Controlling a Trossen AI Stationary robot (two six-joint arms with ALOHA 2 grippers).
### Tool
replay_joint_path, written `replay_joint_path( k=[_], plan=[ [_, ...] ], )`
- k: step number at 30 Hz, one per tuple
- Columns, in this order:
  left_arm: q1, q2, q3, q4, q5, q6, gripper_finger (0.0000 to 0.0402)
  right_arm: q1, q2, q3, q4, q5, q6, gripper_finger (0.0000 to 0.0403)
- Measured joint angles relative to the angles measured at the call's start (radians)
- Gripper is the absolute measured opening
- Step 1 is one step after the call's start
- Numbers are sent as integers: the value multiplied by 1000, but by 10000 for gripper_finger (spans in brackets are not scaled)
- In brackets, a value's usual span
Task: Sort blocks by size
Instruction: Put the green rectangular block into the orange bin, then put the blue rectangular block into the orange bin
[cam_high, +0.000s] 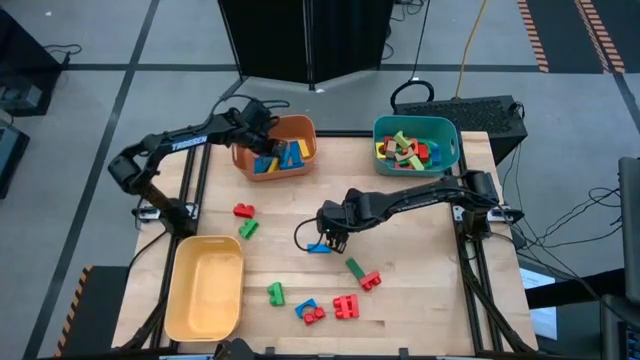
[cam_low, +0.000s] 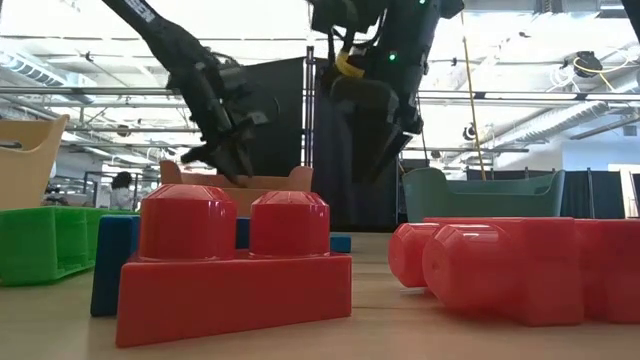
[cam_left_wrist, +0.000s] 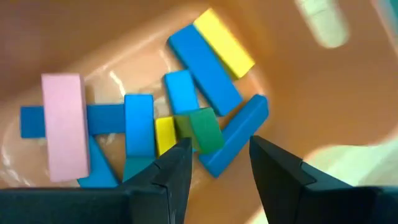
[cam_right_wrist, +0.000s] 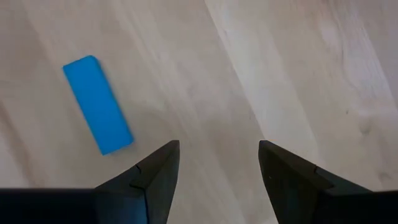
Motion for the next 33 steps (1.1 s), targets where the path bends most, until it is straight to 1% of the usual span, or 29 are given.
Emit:
replay_joint_path(
  k=[7,14,18,20,22,26,29,33],
  plan=[
    [0,-116,0,-7,-2,10,157,25,-54,0,-33,-1,36,205],
    [0,-194,0,-41,-26,10,157,51,-66,-8,-114,-48,92,205],
    [-29,-241,0,-70,-22,13,157,94,-76,-68,-90,-103,160,205],
    [-57,-268,0,-76,-18,36,157,115,-84,-103,-18,-130,184,205],
    [-87,-294,0,-78,-18,62,157,139,-94,-140,85,-135,141,205],
    [-149,-330,-1,-82,-18,100,157,167,-95,-177,287,-131,-48,205],
    [-185,-345,0,-79,-15,106,157,143,-89,-187,353,-153,-130,205],
    [-221,-347,0,-88,-14,58,157,99,-68,-203,391,-176,-168,205]
  ],
)
